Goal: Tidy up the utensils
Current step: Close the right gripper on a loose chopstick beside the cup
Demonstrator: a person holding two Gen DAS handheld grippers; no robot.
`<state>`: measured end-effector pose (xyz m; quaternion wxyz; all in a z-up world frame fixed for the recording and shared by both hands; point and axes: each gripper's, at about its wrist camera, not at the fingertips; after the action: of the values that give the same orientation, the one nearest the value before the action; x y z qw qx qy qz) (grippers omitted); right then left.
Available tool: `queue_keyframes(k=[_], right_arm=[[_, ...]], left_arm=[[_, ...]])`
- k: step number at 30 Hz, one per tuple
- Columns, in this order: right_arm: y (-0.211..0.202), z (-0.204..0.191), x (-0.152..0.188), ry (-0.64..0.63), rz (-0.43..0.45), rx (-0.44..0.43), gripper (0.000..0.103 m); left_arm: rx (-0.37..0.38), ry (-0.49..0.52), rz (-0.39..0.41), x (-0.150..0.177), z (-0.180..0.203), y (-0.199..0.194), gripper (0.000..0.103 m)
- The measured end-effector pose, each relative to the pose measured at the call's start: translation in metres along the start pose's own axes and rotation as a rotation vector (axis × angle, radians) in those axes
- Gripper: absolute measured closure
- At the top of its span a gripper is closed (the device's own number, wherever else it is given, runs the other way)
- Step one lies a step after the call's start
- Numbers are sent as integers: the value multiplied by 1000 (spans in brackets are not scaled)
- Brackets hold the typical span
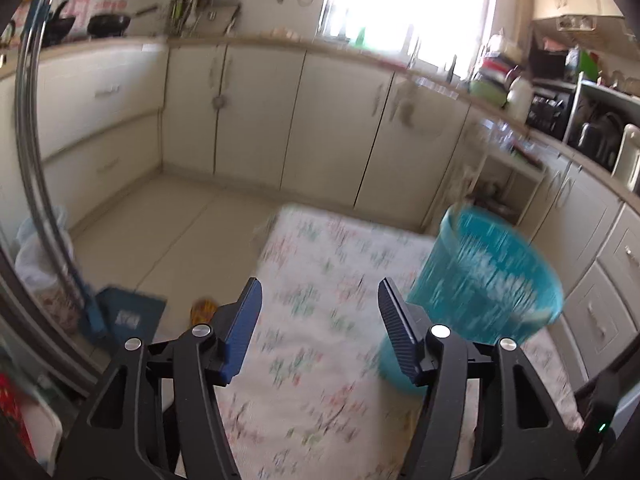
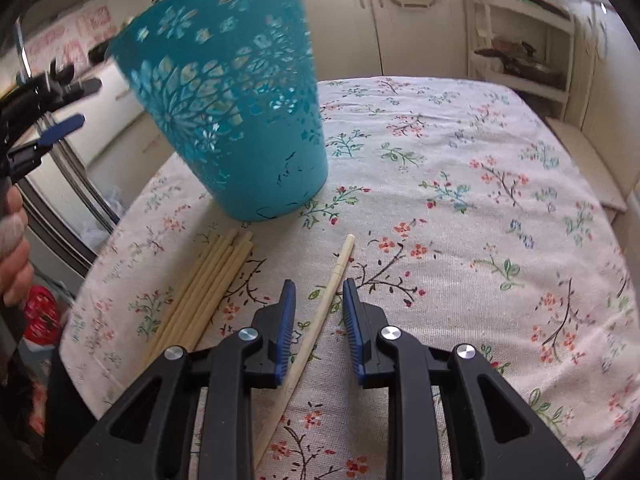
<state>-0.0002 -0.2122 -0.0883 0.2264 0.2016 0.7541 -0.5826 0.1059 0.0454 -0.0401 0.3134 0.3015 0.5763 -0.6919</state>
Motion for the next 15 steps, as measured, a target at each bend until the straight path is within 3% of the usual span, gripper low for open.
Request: queue_keyframes(k=[2,4,8,12,15], right_arm=[[4,-9,-4,-120,-34,-15,92],[6,-8,-9,-163,-73,-56,92],[8,3,-18,-122,-123,-8,91],[7,-3,-11,-90,-82,44,90],[6,-4,-7,-49,-64,23,93]], left_arm=[[3,-15,-57,18,-6,10,46],[6,-6,-93,34,-6,18,46],[13,15,-128,50,1,30,46],[12,16,-169,61,4,44,45],[4,31,-185,65,8,48,43]])
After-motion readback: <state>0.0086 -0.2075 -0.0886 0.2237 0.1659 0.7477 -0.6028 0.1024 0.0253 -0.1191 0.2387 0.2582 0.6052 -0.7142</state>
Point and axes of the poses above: each gripper's, at about its wrist camera, not at the fingertips, and y roughly the way its jaws point, z to its right, x to its underside, and after that the axes turned 4 degrees about y, right-handed
